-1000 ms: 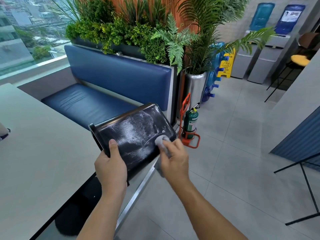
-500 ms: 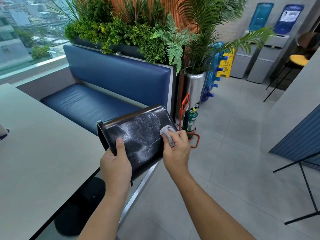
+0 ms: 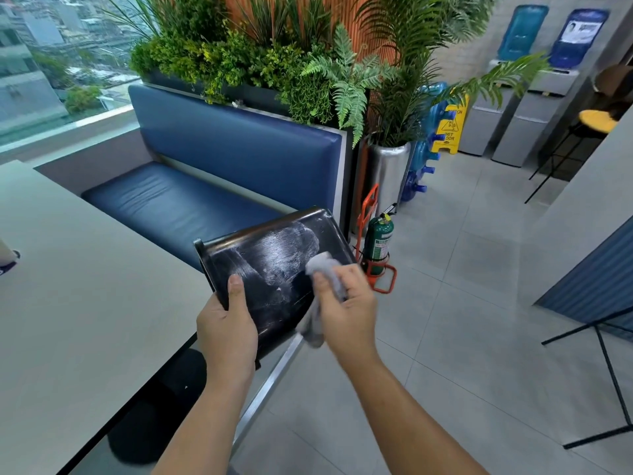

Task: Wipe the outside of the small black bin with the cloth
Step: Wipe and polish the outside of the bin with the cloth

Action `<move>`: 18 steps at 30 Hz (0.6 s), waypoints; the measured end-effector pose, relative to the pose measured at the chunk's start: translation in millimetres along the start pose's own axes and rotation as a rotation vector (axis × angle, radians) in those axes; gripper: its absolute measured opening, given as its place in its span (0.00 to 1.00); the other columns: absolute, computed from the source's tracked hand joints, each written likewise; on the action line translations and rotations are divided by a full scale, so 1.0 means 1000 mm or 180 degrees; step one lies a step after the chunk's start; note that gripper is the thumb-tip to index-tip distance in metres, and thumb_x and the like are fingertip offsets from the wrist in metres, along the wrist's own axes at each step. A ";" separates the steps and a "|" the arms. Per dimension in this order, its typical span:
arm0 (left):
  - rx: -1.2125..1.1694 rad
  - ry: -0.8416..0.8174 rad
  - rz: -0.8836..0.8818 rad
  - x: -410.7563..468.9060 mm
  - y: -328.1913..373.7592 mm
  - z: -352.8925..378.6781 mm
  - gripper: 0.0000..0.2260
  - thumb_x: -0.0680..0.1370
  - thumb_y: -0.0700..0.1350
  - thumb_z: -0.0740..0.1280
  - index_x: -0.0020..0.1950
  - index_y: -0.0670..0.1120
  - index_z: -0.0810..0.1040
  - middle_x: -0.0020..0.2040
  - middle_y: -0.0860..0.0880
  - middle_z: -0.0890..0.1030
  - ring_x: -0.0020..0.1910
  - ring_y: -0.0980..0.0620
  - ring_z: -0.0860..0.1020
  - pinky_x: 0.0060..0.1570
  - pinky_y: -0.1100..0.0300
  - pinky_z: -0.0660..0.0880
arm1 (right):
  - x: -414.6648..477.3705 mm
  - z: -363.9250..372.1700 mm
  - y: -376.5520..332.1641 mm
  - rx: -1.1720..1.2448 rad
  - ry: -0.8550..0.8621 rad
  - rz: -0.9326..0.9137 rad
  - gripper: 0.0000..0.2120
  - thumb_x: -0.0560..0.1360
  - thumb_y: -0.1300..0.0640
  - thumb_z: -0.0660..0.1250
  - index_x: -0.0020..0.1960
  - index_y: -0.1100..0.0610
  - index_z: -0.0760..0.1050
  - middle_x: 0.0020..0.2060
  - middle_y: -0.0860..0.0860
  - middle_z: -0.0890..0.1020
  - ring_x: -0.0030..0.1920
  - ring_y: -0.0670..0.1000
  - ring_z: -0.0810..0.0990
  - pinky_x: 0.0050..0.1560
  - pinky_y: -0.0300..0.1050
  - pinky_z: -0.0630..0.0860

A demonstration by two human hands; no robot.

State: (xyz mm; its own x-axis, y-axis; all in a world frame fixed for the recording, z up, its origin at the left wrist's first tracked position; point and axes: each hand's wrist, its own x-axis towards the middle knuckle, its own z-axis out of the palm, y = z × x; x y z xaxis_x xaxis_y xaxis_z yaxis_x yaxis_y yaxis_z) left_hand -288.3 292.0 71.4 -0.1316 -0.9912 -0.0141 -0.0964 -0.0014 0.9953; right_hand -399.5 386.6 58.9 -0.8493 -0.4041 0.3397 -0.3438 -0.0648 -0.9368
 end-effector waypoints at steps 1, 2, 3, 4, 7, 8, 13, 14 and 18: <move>0.0036 -0.0021 -0.0015 0.001 -0.001 0.000 0.15 0.85 0.61 0.64 0.42 0.57 0.82 0.42 0.57 0.85 0.45 0.54 0.83 0.55 0.47 0.80 | 0.012 -0.006 0.002 -0.0057 0.0262 0.0097 0.03 0.79 0.58 0.73 0.51 0.57 0.85 0.43 0.47 0.76 0.44 0.41 0.76 0.49 0.33 0.73; 0.0063 -0.0043 -0.0037 0.002 -0.001 -0.001 0.16 0.83 0.64 0.64 0.42 0.59 0.83 0.41 0.57 0.85 0.46 0.52 0.83 0.57 0.45 0.81 | 0.024 -0.010 0.005 -0.0238 0.0456 0.0135 0.06 0.79 0.57 0.73 0.54 0.57 0.85 0.44 0.47 0.77 0.45 0.40 0.76 0.50 0.33 0.73; 0.0075 -0.0070 -0.0051 0.002 0.000 -0.002 0.16 0.81 0.67 0.63 0.42 0.62 0.84 0.40 0.57 0.85 0.47 0.50 0.84 0.58 0.45 0.81 | 0.034 -0.013 0.009 -0.0470 0.0557 0.0127 0.08 0.79 0.56 0.73 0.57 0.57 0.85 0.44 0.47 0.77 0.45 0.40 0.76 0.51 0.34 0.74; 0.0091 -0.0093 -0.0055 0.001 0.001 -0.002 0.16 0.79 0.70 0.62 0.42 0.64 0.84 0.41 0.56 0.86 0.47 0.49 0.85 0.57 0.44 0.82 | 0.041 -0.014 0.013 -0.0714 0.0575 0.0081 0.09 0.79 0.56 0.73 0.58 0.56 0.85 0.45 0.47 0.77 0.45 0.41 0.76 0.52 0.34 0.74; 0.0204 -0.0139 -0.0082 -0.002 0.004 0.000 0.26 0.79 0.72 0.61 0.41 0.53 0.83 0.40 0.50 0.85 0.44 0.46 0.84 0.52 0.45 0.82 | 0.047 -0.012 0.020 -0.1056 0.0464 -0.0017 0.09 0.79 0.56 0.73 0.59 0.57 0.85 0.45 0.47 0.76 0.46 0.46 0.75 0.50 0.25 0.68; 0.0244 -0.0145 -0.0059 -0.004 0.006 0.001 0.27 0.82 0.70 0.61 0.40 0.49 0.82 0.37 0.50 0.83 0.41 0.47 0.82 0.48 0.48 0.80 | 0.045 -0.010 0.021 -0.1097 0.0452 -0.0088 0.09 0.79 0.57 0.73 0.58 0.57 0.85 0.45 0.47 0.76 0.47 0.48 0.75 0.50 0.24 0.67; 0.0477 -0.0197 0.0067 -0.011 0.012 0.005 0.27 0.85 0.65 0.60 0.40 0.46 0.82 0.35 0.48 0.82 0.38 0.45 0.79 0.40 0.50 0.75 | 0.009 0.015 0.021 -0.1300 0.0238 -0.0651 0.04 0.77 0.58 0.75 0.52 0.54 0.86 0.42 0.45 0.78 0.46 0.52 0.70 0.49 0.43 0.73; 0.0516 -0.0180 0.0076 -0.010 0.011 0.005 0.27 0.85 0.65 0.59 0.41 0.46 0.82 0.36 0.47 0.82 0.38 0.45 0.80 0.40 0.50 0.75 | 0.000 0.020 0.020 -0.1273 0.0144 -0.0721 0.04 0.77 0.58 0.75 0.52 0.53 0.85 0.42 0.45 0.78 0.46 0.52 0.69 0.47 0.48 0.74; 0.0537 -0.0141 0.0072 -0.004 0.007 0.004 0.24 0.86 0.62 0.60 0.46 0.45 0.84 0.39 0.49 0.83 0.41 0.46 0.80 0.42 0.53 0.71 | -0.029 0.039 0.015 -0.1015 -0.0184 -0.1081 0.07 0.78 0.59 0.72 0.53 0.51 0.86 0.43 0.43 0.79 0.46 0.53 0.69 0.46 0.51 0.74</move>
State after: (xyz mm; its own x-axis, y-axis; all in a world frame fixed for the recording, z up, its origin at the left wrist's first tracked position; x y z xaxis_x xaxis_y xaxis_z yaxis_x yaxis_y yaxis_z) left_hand -292.1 296.5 78.4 -0.1786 -0.9839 0.0001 -0.2568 0.0467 0.9653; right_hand -365.2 361.8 31.5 -0.6467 -0.4593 0.6089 -0.7121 0.0776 -0.6978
